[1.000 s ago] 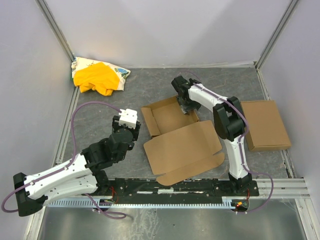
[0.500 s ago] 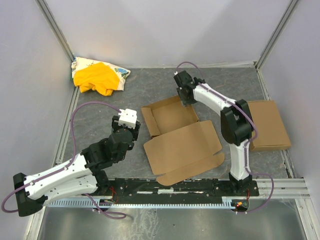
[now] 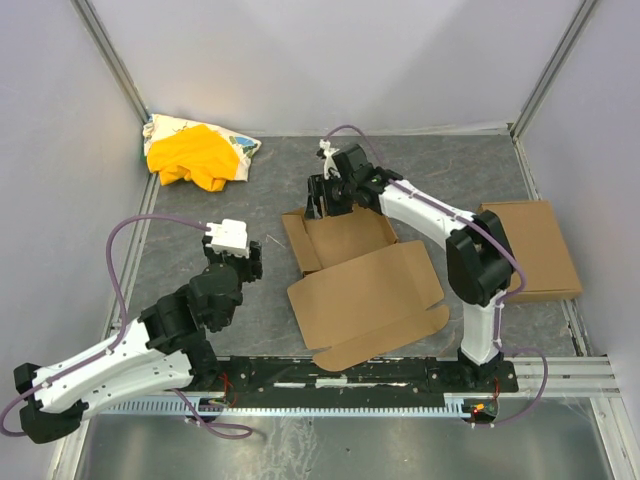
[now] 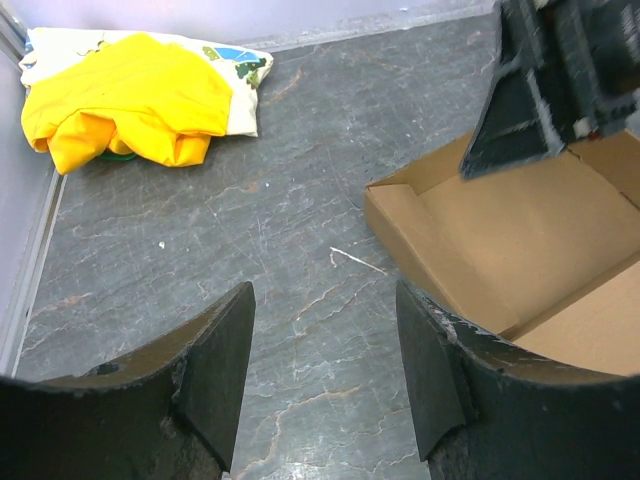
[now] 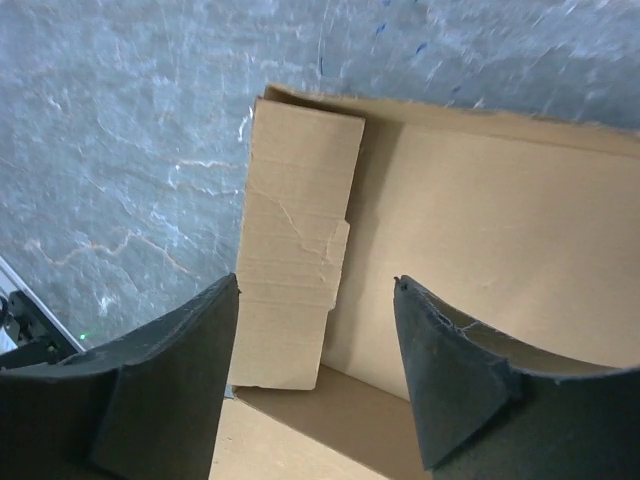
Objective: Fold the paper box
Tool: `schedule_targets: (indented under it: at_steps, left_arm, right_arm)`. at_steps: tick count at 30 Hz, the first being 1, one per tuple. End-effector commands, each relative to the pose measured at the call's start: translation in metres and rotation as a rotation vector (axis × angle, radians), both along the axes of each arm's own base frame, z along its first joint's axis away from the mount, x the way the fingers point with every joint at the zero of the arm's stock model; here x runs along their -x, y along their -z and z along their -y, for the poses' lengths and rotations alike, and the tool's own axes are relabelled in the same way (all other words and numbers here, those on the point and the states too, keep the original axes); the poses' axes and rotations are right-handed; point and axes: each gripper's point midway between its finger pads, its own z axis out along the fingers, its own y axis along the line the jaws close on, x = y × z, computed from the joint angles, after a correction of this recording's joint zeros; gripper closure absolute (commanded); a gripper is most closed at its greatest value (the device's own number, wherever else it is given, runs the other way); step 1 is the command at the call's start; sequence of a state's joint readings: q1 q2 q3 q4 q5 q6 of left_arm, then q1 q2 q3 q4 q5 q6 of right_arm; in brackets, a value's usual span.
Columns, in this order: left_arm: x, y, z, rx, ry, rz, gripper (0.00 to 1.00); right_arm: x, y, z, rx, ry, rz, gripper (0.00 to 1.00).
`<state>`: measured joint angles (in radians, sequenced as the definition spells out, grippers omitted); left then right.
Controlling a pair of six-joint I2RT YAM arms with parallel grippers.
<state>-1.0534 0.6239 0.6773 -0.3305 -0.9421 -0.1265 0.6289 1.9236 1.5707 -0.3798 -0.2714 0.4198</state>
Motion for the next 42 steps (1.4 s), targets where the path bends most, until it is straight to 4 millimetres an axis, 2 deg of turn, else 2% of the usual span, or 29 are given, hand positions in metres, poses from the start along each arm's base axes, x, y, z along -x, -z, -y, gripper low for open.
schedule_targets:
  at_steps: [1,6,10,13,18,21,30,35,42]
  left_arm:
    - [-0.002,-0.013,-0.004,0.100,-0.044,0.039,0.35]
    - [-0.001,-0.015,-0.007,0.106,-0.052,0.045,0.35]
    - [-0.001,-0.015,-0.006,0.109,-0.047,0.045,0.35]
    - [0.000,-0.015,-0.005,0.114,-0.039,0.042,0.35]
    - [0.001,-0.014,-0.004,0.122,-0.029,0.038,0.36]
    - [0.001,-0.014,-0.005,0.122,-0.032,0.038,0.36]
    - [0.001,-0.014,-0.007,0.122,-0.041,0.040,0.36]
    - [0.000,-0.012,-0.006,0.110,-0.041,0.035,0.36]
    - [0.000,-0.011,-0.006,0.107,-0.041,0.033,0.36]
  right_arm:
    - [0.022,-0.010,-0.028,-0.013,-0.054,-0.051,0.28]
    - [0.037,-0.009,-0.036,0.162,-0.024,0.056,0.31]
    - [0.050,0.003,-0.049,0.234,-0.032,0.083,0.33]
    - [0.049,0.013,-0.051,0.319,-0.007,0.114,0.33]
    - [0.035,0.025,-0.051,0.449,0.032,0.145,0.33]
    - [0.031,0.041,-0.053,0.487,0.030,0.127,0.33]
    - [0.033,0.063,-0.058,0.515,0.012,0.084,0.36]
    - [0.048,0.068,-0.078,0.412,-0.078,0.039,0.44]
    - [0.056,0.075,-0.087,0.357,-0.106,-0.003,0.50]
